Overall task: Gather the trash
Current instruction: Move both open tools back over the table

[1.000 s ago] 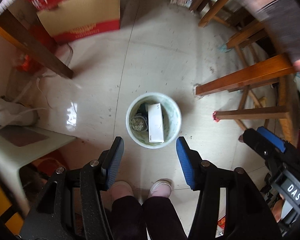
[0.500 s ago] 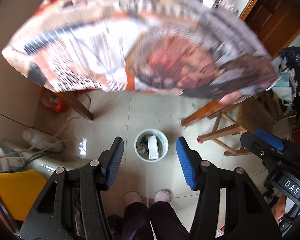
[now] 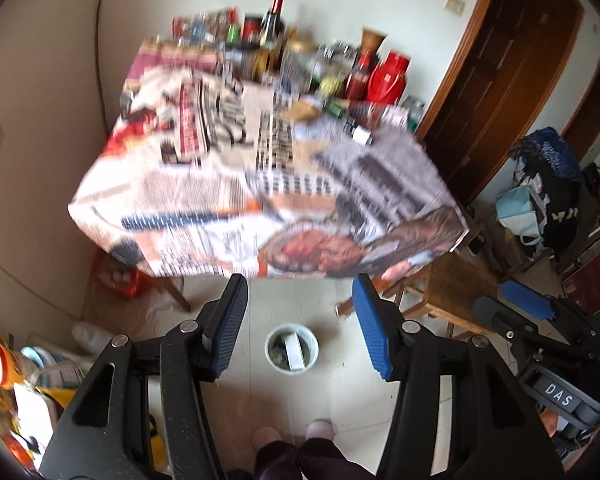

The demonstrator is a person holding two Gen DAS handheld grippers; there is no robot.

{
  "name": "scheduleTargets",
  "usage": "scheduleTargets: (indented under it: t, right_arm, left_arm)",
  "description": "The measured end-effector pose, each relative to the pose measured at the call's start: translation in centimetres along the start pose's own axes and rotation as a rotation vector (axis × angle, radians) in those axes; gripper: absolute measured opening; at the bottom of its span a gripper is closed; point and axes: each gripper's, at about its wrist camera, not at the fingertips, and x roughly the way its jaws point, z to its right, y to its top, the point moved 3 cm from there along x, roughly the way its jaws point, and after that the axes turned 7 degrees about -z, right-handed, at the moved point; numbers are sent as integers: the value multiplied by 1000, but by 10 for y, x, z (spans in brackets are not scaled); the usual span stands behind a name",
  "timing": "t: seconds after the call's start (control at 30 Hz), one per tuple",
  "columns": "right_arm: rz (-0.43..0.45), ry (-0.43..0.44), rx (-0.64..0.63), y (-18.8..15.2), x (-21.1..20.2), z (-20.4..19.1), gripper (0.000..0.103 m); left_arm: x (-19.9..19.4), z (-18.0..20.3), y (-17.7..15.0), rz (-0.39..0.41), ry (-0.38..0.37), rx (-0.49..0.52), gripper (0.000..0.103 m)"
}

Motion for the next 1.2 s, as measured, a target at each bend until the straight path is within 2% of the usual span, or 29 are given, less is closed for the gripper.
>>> scheduleTargets:
  t: [0.13,0.3,0.37,0.47,0.6,0.77,1.0,1.2]
  right_arm:
    - [74,-35,-1,8,-33,-4,52]
    - [161,-95,7,17,-64,-3,54]
    - [200,-123,22,22,-74,2,65]
    - [250,-137,59,32,-85,13,74]
    - [279,-150,83,49,-87,30,75]
    - [300,-166,76,85,-70,61,75]
    - [272,-131,21,153,-41,104,75]
    - [233,-94,-41,201,-11,136,75]
  left_arm:
    - [-38,-4,12,71,0,30,54]
    - [-61,-10,26,138,-14,40,58]
    - [-64,-10,34,150,-14,44,60]
    - [-63,-10,49,161,-16,45,64]
    - [-50,-7,74,173,-9,55,64]
    - [-23,9,110,185,23,60,64]
    - [28,44,188,163,25,26,64]
    - [68,69,237,155,46,-11,64]
